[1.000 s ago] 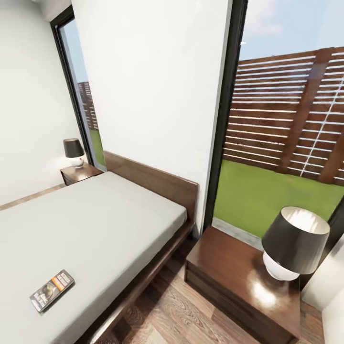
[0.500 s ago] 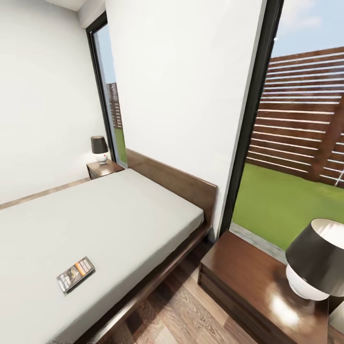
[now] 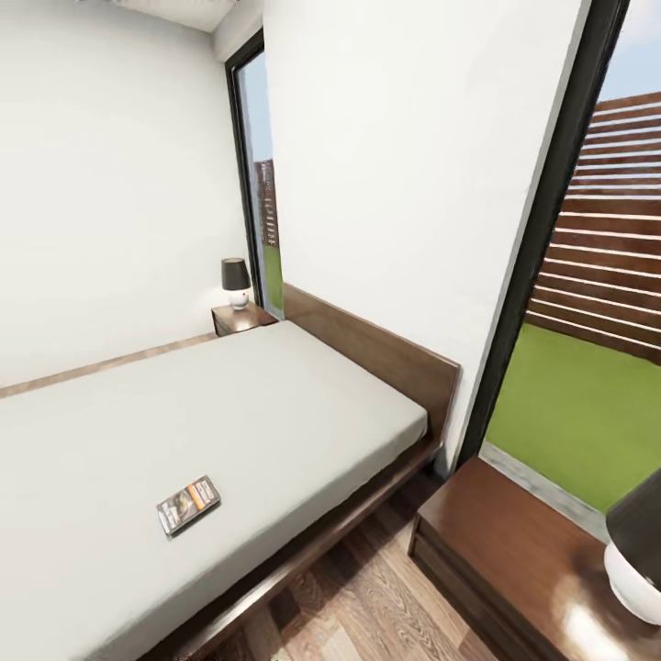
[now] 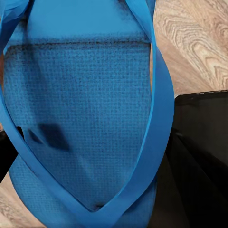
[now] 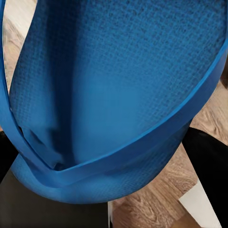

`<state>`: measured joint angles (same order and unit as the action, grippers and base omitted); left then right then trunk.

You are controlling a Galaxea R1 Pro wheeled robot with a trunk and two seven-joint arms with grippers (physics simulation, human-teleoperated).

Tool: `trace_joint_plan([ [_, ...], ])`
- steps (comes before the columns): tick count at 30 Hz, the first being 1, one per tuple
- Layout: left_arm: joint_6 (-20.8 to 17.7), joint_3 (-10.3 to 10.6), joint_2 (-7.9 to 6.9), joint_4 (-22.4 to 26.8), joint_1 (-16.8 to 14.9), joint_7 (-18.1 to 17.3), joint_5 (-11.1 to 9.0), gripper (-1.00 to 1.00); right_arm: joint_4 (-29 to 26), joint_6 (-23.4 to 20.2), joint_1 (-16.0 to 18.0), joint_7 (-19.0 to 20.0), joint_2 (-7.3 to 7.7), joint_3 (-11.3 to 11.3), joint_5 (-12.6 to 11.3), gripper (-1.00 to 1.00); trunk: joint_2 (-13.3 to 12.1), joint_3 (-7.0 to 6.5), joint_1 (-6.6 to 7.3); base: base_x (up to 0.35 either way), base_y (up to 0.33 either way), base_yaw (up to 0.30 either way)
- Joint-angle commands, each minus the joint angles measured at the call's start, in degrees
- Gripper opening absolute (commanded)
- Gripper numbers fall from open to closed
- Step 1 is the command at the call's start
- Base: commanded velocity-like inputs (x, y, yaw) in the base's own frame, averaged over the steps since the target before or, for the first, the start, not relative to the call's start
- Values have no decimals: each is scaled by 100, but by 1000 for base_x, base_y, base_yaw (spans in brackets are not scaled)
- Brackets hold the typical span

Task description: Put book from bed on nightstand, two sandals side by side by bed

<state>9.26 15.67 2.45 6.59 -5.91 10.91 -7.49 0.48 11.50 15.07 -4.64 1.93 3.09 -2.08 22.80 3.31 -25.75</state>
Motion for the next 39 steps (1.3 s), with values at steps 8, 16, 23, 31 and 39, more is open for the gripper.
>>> trace_joint_plan([
  [8, 23, 50, 1, -8, -7, 17, -67, -100, 5, 19, 4, -19, 0, 34, -20, -100, 12, 13, -3, 0, 0, 290],
  [16, 23, 50, 1, -8, -7, 16, -68, -100, 5, 19, 4, -19, 0, 34, -20, -100, 12, 13, -3, 0, 0, 290],
  [23, 23, 50, 1, -8, -7, 16, -69, -100, 5, 19, 4, -19, 0, 34, -20, -100, 12, 13, -3, 0, 0, 290],
  [31, 23, 50, 1, -8, -7, 16, -69, -100, 5, 19, 4, -19, 0, 34, -20, -100, 12, 13, -3, 0, 0, 290],
  [39, 25, 47, -5, -8, -7, 16, -69, -100, 5, 19, 4, -19, 0, 34, -20, -100, 12, 13, -3, 0, 0, 290],
])
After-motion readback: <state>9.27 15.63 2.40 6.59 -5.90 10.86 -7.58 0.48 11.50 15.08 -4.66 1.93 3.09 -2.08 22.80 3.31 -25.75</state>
